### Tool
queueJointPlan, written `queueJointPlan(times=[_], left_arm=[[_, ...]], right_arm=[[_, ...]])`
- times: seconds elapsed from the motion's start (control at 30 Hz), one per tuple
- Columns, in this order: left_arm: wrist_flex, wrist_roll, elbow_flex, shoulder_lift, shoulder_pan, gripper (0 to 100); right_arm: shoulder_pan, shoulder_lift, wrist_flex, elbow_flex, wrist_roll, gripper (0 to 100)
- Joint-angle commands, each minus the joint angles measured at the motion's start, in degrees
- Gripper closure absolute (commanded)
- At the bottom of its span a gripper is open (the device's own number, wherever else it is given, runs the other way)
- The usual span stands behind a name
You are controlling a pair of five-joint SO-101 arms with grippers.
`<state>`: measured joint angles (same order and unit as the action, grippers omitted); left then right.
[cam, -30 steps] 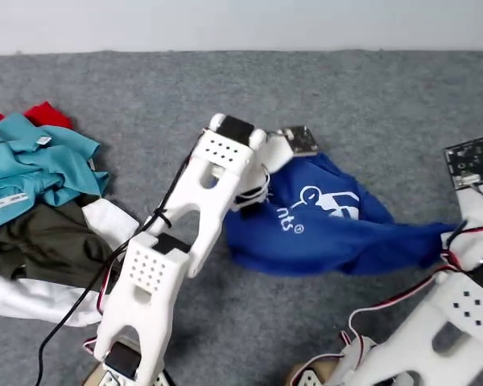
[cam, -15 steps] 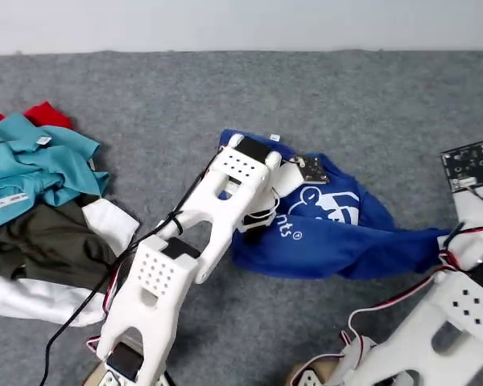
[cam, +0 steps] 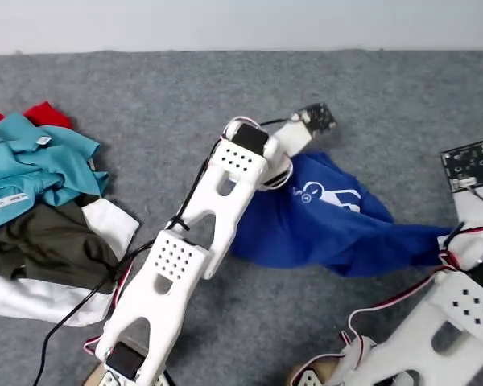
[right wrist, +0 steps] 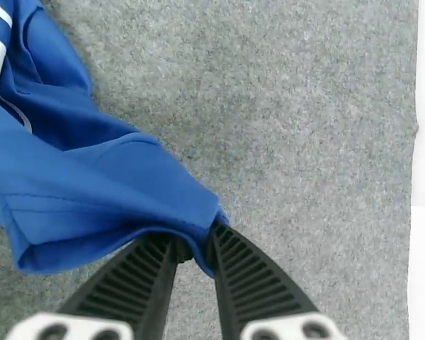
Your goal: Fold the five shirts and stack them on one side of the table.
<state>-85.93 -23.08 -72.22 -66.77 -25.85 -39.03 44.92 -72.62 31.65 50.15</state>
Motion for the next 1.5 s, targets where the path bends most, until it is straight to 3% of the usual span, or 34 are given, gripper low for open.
queueJointPlan(times=[0.0,0.2,0.5,0.63,0.87,1.0,1.2,1.47], left_arm=[[-2.5,2.4,-11.2,-0.7,0.4,86],[-14.5,2.4,-21.1,-1.1,0.0,86],[-14.9,2.5,-21.5,3.8,1.6,86],[-14.9,2.5,-13.2,11.0,1.6,86],[-14.7,-3.7,20.1,26.6,0.7,86],[-13.5,-6.2,31.1,30.1,0.4,86],[-8.6,-6.2,32.7,24.8,0.4,85],[-8.9,-6.1,22.8,15.4,0.0,78]], right_arm=[[-0.6,-0.3,1.1,-0.6,0.4,99.0],[-1.4,-0.3,4.4,1.3,0.4,99.0],[-1.5,-0.3,4.7,3.8,0.4,99.0],[-1.6,-0.2,4.7,3.8,0.4,99.0],[-1.6,-0.3,4.7,4.6,0.4,99.0],[-1.5,-0.3,4.7,6.3,0.4,99.0],[-1.4,-0.3,4.7,7.4,0.3,99.0],[-1.4,-0.2,4.7,7.5,0.3,99.0]])
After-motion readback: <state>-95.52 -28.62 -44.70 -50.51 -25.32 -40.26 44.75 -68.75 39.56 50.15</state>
